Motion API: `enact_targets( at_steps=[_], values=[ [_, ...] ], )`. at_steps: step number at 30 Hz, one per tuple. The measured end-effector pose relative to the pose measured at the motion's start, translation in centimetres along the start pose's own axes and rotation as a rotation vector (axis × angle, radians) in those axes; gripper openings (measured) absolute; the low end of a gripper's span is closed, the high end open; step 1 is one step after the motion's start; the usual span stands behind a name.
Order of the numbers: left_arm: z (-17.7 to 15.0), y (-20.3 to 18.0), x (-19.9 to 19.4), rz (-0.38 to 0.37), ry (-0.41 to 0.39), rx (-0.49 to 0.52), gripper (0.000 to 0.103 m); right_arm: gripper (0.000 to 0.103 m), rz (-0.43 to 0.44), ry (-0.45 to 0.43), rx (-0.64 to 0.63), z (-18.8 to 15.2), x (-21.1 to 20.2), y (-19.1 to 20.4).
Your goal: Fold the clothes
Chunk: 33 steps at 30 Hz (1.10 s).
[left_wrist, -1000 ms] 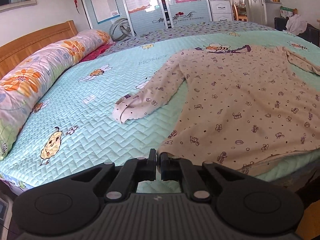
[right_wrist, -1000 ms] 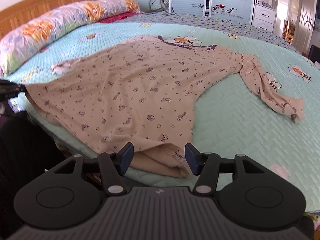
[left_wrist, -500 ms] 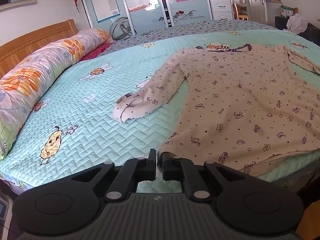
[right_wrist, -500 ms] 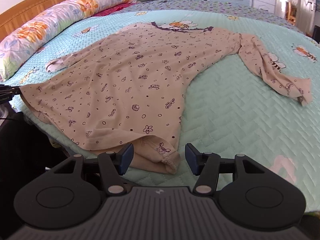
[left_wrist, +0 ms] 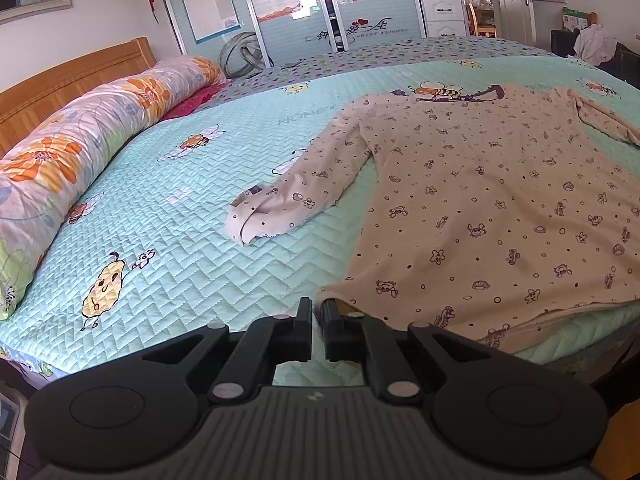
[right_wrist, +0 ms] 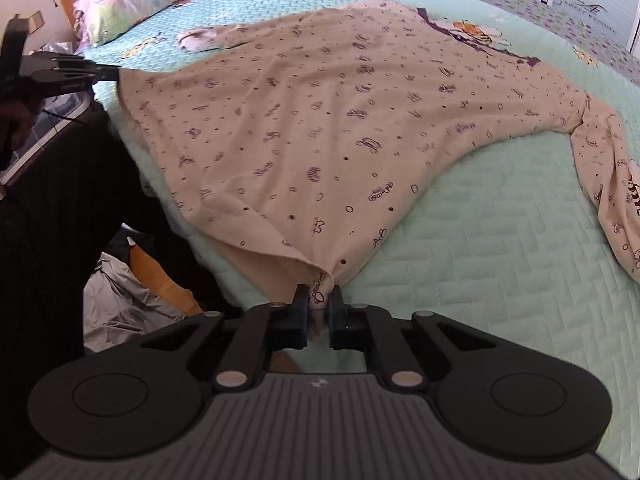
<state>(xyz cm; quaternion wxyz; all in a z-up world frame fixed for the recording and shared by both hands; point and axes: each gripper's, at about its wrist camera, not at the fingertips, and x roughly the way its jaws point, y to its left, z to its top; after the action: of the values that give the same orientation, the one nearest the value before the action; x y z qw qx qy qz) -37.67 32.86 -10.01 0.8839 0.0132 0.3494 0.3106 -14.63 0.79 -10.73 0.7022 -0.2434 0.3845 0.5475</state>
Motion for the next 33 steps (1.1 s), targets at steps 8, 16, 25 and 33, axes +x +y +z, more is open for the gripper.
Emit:
enact_targets(
  at_steps=[8, 16, 25, 33],
  values=[
    [2.0, 0.6, -1.3, -0.07, -0.057, -0.094, 0.007, 0.007, -0.03, -0.086, 0.637, -2.0, -3.4, -3.8],
    [1.4, 1.0, -1.3, -0.082, -0.044, -0.098, 0.007, 0.008, -0.061, -0.051, 0.742, -4.5, -2.9, -0.6],
    [0.8, -1.8, -2.7, -0.158, -0.081, 0.102, 0.014, 0.036, -0.2, -0.194, 0.374, -1.5, -5.2, 2.9],
    [0.9, -2.0, -2.1, -0.139, -0.064, 0.081, 0.029, 0.036, -0.131, -0.186, 0.406, 0.0, -1.6, 4.4]
  ],
)
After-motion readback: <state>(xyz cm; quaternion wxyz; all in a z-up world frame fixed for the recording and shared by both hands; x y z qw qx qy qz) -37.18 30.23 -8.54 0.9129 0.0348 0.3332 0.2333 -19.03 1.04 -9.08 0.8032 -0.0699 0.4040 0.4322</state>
